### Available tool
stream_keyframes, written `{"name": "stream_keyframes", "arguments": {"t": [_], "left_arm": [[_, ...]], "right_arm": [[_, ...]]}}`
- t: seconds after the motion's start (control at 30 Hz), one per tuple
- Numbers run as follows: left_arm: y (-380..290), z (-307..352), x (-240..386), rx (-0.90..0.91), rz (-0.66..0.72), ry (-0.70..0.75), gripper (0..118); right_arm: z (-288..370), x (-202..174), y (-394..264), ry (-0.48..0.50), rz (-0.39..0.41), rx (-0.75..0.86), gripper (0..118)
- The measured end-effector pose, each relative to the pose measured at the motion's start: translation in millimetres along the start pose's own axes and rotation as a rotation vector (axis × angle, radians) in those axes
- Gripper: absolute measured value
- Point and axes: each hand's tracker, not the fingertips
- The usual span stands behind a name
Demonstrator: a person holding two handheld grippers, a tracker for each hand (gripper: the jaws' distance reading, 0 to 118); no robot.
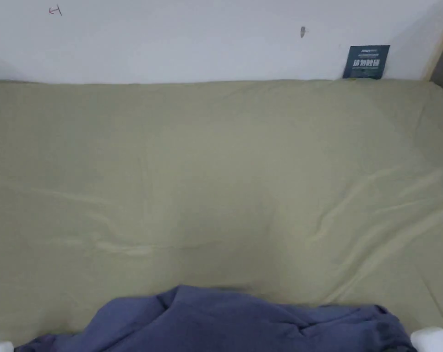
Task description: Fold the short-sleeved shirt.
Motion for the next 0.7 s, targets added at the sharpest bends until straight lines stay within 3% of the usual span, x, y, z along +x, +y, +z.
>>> {"name": "stream_keyframes", "arguments": {"t": [0.03,0.07,0.1,0.2,0.27,0.4,0.43,0.5,0.57,0.6,0.7], "left_arm": [[-0.6,4.4,-7.2,0.040,0.014,0.030,61],[0.1,12.8,-6.9,0.081,0.036,0.048,101],[1.9,27.5,-7.3,0.150,0.062,0.024,118],[7.3,69.7,-0.5,0.323,0.132,0.035,116],[11.3,90.8,10.3,0.396,0.131,0.023,116],[16.6,114.2,43.2,0.425,0.032,0.067,113],[17.7,117.0,56.4,0.422,-0.020,0.081,91],[16.7,121.2,76.2,0.492,-0.087,0.169,0],[17.5,118.8,77.7,0.488,-0.074,0.134,0],[21.0,115.5,77.3,0.458,-0.056,0.059,0],[17.4,98.8,68.3,0.376,0.033,0.004,0]], "right_arm": [[4.5,-2.6,3.3,-0.021,0.004,0.002,72],[18.1,-7.1,7.5,-0.092,0.019,0.050,93],[35.0,-11.0,13.1,-0.136,0.028,0.135,96],[84.6,-21.2,30.4,-0.187,-0.057,0.335,96],[116.6,-27.9,41.5,-0.158,-0.147,0.481,96],[154.1,-52.7,58.3,-0.094,-0.194,0.611,93],[159.7,-60.7,59.2,-0.060,-0.189,0.645,75],[162.4,-76.2,60.7,-0.113,-0.171,0.710,1],[166.9,-96.3,67.2,-0.157,-0.111,0.677,1],[167.6,-105.7,69.4,-0.091,-0.077,0.660,1],[169.4,-124.9,68.8,-0.065,-0.047,0.660,1]]}}
